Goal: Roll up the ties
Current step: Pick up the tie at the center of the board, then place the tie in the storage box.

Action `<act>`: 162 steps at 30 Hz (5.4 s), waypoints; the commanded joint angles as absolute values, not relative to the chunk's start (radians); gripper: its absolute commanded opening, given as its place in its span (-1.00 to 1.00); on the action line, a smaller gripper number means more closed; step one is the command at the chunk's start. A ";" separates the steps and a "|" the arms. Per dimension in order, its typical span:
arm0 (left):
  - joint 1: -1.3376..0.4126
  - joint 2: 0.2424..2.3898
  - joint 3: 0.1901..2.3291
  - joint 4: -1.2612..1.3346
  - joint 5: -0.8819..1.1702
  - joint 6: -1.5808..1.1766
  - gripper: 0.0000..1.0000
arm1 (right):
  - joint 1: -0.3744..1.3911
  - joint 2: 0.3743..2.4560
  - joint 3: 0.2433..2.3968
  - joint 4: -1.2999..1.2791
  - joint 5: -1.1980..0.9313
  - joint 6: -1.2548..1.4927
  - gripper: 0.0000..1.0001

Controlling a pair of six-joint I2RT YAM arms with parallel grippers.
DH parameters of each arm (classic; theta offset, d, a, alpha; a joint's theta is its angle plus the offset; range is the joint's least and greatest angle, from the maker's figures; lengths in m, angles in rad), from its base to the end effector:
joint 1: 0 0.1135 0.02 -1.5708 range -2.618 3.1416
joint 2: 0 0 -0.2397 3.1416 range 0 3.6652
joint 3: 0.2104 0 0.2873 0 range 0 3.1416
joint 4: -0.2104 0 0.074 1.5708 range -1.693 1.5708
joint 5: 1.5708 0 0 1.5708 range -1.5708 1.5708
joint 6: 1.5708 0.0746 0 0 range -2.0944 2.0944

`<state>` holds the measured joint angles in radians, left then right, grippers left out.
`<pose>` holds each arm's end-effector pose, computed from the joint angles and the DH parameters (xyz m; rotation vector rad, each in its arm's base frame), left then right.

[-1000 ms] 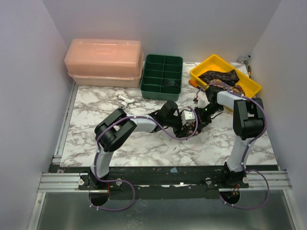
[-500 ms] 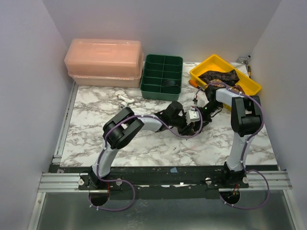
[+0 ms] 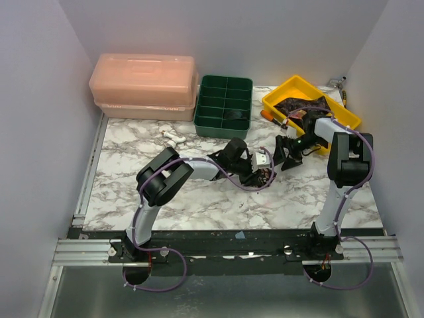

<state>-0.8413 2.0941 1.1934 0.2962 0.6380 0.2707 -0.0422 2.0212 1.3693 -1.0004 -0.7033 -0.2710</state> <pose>0.2811 -0.3811 0.0621 1.4736 1.6547 -1.0143 0.3751 0.0324 0.0761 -0.2896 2.9034 1.0758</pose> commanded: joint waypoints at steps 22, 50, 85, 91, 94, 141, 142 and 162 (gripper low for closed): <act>-0.773 2.186 1.239 0.076 0.683 0.212 -0.91 | -0.022 2.171 1.289 -1.000 -1.116 -0.319 0.50; -0.773 2.052 1.080 0.375 0.698 0.234 0.47 | 0.022 2.108 1.302 -0.975 -0.990 -0.326 -0.99; -0.815 1.858 1.017 0.413 0.573 0.132 0.97 | 0.057 1.965 1.437 -1.182 -0.881 -0.447 -0.99; -0.674 1.658 0.934 0.283 0.746 0.078 0.96 | 0.058 1.982 1.619 -1.286 -0.756 -0.521 -0.99; -0.599 1.586 0.933 0.165 0.792 0.081 0.97 | 0.057 2.012 1.745 -1.315 -0.692 -0.537 -0.99; -0.148 1.369 0.782 0.188 0.771 -0.195 0.97 | 0.550 2.344 2.372 -1.188 0.057 -0.865 -0.99; -0.147 1.371 0.779 0.192 0.772 -0.197 0.96 | 0.555 2.344 2.369 -1.197 0.051 -0.874 -0.99; -0.115 1.398 0.778 0.225 0.805 -0.229 0.96 | 0.583 2.438 2.307 -1.200 0.063 -1.006 -0.99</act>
